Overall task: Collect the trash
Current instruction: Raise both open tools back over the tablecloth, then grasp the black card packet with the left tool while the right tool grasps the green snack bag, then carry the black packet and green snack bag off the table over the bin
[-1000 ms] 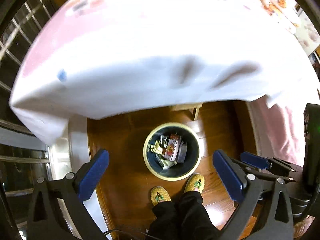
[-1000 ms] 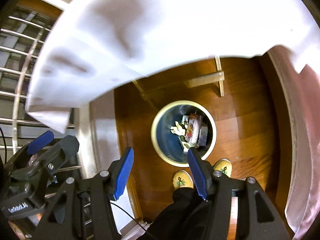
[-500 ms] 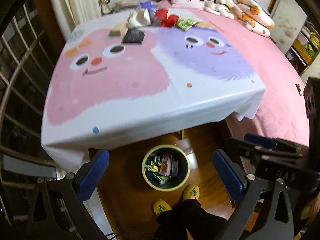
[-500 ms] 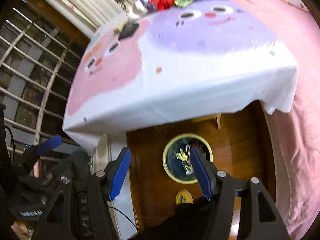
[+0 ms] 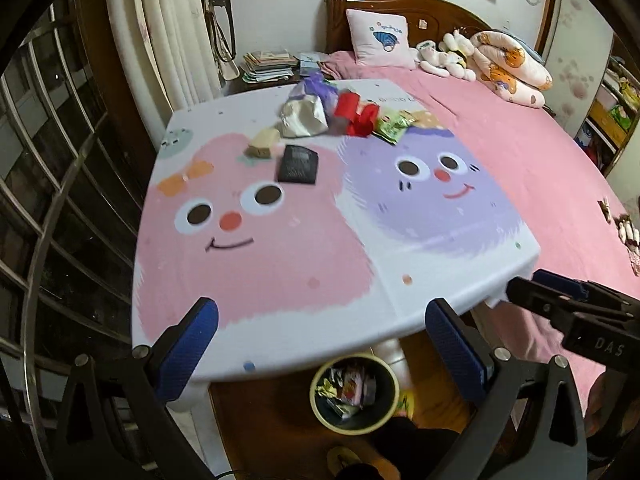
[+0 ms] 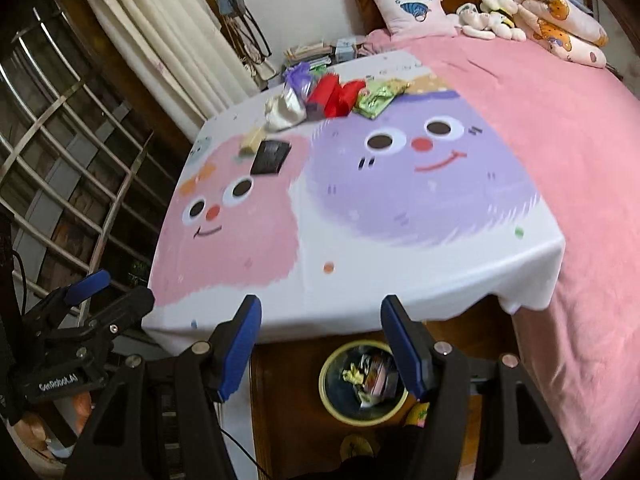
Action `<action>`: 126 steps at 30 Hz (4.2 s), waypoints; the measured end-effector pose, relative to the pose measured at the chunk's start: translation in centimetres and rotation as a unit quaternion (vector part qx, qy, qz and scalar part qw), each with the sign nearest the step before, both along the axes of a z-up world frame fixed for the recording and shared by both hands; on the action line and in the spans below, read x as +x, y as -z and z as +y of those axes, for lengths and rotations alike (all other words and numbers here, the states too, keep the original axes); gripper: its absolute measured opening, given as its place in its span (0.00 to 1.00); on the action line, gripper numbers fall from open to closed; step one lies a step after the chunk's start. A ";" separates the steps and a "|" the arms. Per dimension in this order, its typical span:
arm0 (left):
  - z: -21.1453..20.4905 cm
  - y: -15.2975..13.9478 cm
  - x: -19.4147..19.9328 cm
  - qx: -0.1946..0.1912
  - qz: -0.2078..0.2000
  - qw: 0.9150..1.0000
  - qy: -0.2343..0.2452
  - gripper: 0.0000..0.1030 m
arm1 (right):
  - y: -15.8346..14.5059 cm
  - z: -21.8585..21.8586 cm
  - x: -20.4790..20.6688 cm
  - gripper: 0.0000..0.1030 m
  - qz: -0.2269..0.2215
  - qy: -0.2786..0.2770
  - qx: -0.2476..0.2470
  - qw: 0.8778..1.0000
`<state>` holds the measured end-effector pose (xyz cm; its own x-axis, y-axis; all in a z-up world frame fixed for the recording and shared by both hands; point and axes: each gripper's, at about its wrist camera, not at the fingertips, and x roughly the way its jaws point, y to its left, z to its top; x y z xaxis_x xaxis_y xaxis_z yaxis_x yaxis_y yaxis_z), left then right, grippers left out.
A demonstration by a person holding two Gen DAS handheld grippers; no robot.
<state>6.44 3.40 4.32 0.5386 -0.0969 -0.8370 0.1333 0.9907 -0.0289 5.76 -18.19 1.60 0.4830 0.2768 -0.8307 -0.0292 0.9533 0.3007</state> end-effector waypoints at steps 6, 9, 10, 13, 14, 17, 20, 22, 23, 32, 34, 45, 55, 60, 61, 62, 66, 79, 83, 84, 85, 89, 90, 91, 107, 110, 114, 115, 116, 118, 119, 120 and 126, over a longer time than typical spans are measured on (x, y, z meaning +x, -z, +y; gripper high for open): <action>0.6 0.5 5.4 0.013 0.004 0.998 -0.056 0.99 | 0.6 -1.2 4.9 0.61 0.003 -0.009 0.001 1.000; 0.4 1.6 8.7 0.002 0.030 0.997 -0.066 0.99 | 1.4 -2.0 8.2 0.61 0.005 -0.019 0.004 1.000; 0.3 2.1 9.9 0.001 0.041 0.997 -0.070 0.99 | 1.9 -2.4 9.8 0.61 0.009 -0.024 0.004 1.000; -0.3 3.7 13.5 -0.001 0.071 0.994 -0.082 0.99 | 3.0 -3.4 13.5 0.61 0.029 -0.033 0.005 0.999; -0.6 4.3 14.9 -0.001 0.080 0.993 -0.086 0.99 | 3.3 -3.8 14.7 0.61 0.034 -0.036 0.006 0.999; -1.2 6.3 18.6 0.000 0.105 0.989 -0.100 0.99 | 4.2 -4.9 18.0 0.61 0.045 -0.047 0.006 0.998; -1.6 8.3 21.6 0.004 0.124 0.985 -0.121 0.99 | 5.0 -6.0 21.2 0.61 0.054 -0.059 0.001 0.997; -1.7 9.6 23.3 0.007 0.135 0.982 -0.134 0.99 | 5.7 -6.8 23.2 0.61 0.060 -0.065 0.003 0.996; -1.8 10.4 24.5 0.008 0.141 0.980 -0.141 0.99 | 5.9 -7.1 24.0 0.61 0.062 -0.067 0.004 0.996; -1.7 14.5 29.7 0.042 0.165 0.971 -0.165 0.99 | 8.6 -8.9 30.5 0.61 0.079 -0.075 0.013 0.994; -1.6 15.2 30.4 0.047 0.171 0.970 -0.164 0.99 | 9.0 -9.1 31.6 0.61 0.083 -0.072 0.019 0.994; -1.5 16.8 31.9 0.013 0.180 0.970 -0.165 0.92 | 11.3 -9.6 36.9 0.73 0.111 -0.036 0.044 0.992; -2.2 16.5 32.6 0.007 0.172 0.975 -0.143 0.64 | 12.5 -9.2 41.6 0.73 0.142 0.043 0.065 0.987; -2.0 16.6 32.3 0.003 0.173 0.973 -0.150 0.63 | 12.3 -7.8 42.9 0.73 0.129 0.055 0.023 0.990; -2.4 16.5 32.2 0.003 0.173 0.973 -0.151 0.63 | 12.3 -7.5 43.1 0.73 0.125 0.055 0.013 0.991; -2.2 16.5 32.2 0.002 0.174 0.973 -0.153 0.63 | 12.3 -7.3 43.1 0.73 0.121 0.054 0.003 0.991; -1.4 16.4 31.7 -0.005 0.173 0.972 -0.159 0.63 | 12.2 -6.1 42.8 0.40 0.105 0.032 -0.054 0.992; -1.8 14.4 28.0 -0.025 0.156 0.977 -0.142 0.62 | 11.7 -7.8 36.4 0.17 0.117 -0.017 -0.023 0.993; -1.8 12.7 25.7 -0.034 0.147 0.980 -0.130 0.62 | 10.6 -7.4 32.8 0.17 0.113 -0.035 -0.023 0.993; -2.0 12.3 25.3 -0.035 0.145 0.981 -0.127 0.62 | 10.3 -7.3 31.9 0.17 0.111 -0.038 -0.023 0.993; -2.1 11.9 24.7 -0.036 0.142 0.981 -0.123 0.62 | 9.8 -7.1 30.8 0.17 0.109 -0.043 -0.022 0.993; -2.5 10.1 21.7 -0.046 0.133 0.984 -0.107 0.62 | 8.5 -6.1 26.7 0.17 0.101 -0.054 -0.016 0.993; -2.6 9.5 20.7 -0.047 0.130 0.985 -0.101 0.62 | 8.2 -5.8 25.8 0.17 0.099 -0.055 -0.016 0.993; -2.6 9.1 20.0 -0.048 0.129 0.986 -0.095 0.62 | 7.9 -5.3 24.3 0.17 0.098 -0.057 -0.014 0.994; 0.3 5.7 3.6 -0.050 0.101 0.994 0.002 0.62 | 4.7 1.2 6.0 0.17 0.077 -0.050 -0.015 0.996; 0.7 6.0 1.0 -0.051 0.105 0.993 0.013 0.62 | 4.7 1.9 2.9 0.17 0.078 -0.048 -0.014 0.996; 1.0 6.8 -2.3 -0.053 0.117 0.992 0.018 0.62 | 5.8 2.8 -0.6 0.17 0.096 -0.057 -0.022 0.993; 1.0 7.0 -3.0 -0.054 0.123 0.991 0.019 0.62 | 6.3 3.1 -1.7 0.17 0.104 -0.059 -0.026 0.992; 1.1 7.2 -3.8 -0.055 0.128 0.990 0.019 0.62 | 6.7 3.3 -2.4 0.17 0.111 -0.060 -0.028 0.992; 1.1 7.8 -5.1 -0.055 0.136 0.989 0.021 0.62 | 7.5 3.5 -3.6 0.17 0.125 -0.063 -0.033 0.990; 1.0 8.2 -5.7 -0.056 0.142 0.988 0.022 0.62 | 8.0 3.5 -4.1 0.17 0.132 -0.063 -0.036 0.989; 0.9 8.7 -6.3 -0.057 0.148 0.987 0.023 0.62 | 8.5 3.6 -4.5 0.17 0.139 -0.063 -0.037 0.988; -0.4 12.8 -8.6 -0.046 0.186 0.981 0.036 0.62 | 13.3 3.4 -7.1 0.17 0.185 -0.055 -0.048 0.980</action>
